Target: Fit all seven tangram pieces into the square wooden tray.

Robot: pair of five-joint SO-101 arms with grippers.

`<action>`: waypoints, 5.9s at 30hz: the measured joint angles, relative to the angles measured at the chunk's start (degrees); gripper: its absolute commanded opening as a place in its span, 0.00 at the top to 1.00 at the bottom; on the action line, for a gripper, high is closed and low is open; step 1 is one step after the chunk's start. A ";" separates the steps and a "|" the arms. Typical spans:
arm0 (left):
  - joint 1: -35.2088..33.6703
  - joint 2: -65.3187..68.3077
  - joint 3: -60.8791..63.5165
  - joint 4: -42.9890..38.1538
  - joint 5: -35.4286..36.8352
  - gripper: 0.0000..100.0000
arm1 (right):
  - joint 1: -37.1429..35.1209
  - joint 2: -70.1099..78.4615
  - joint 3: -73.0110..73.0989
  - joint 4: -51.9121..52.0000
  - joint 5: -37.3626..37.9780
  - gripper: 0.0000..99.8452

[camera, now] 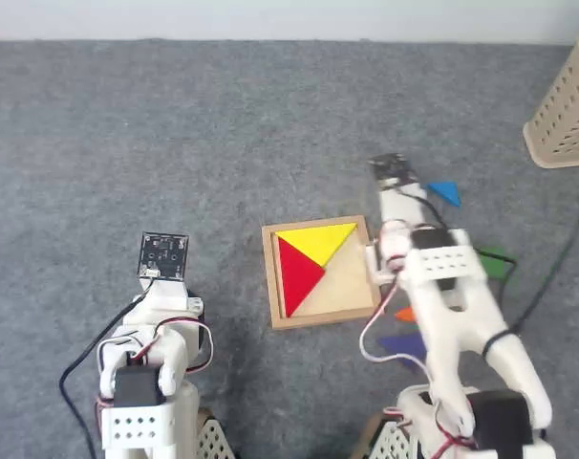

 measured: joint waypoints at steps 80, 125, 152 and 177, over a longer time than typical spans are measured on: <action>0.00 0.00 0.00 0.00 0.00 0.99 | -2.20 -9.67 16.79 16.79 47.91 0.80; 0.00 0.00 0.00 0.00 0.00 0.99 | 21.01 12.31 -21.36 19.69 12.66 0.80; 0.00 0.00 0.00 0.00 0.00 0.99 | -23.56 12.31 -9.85 -6.33 6.86 0.97; 0.00 0.00 0.00 0.00 0.00 0.99 | -23.91 17.23 -7.74 -13.19 6.68 0.96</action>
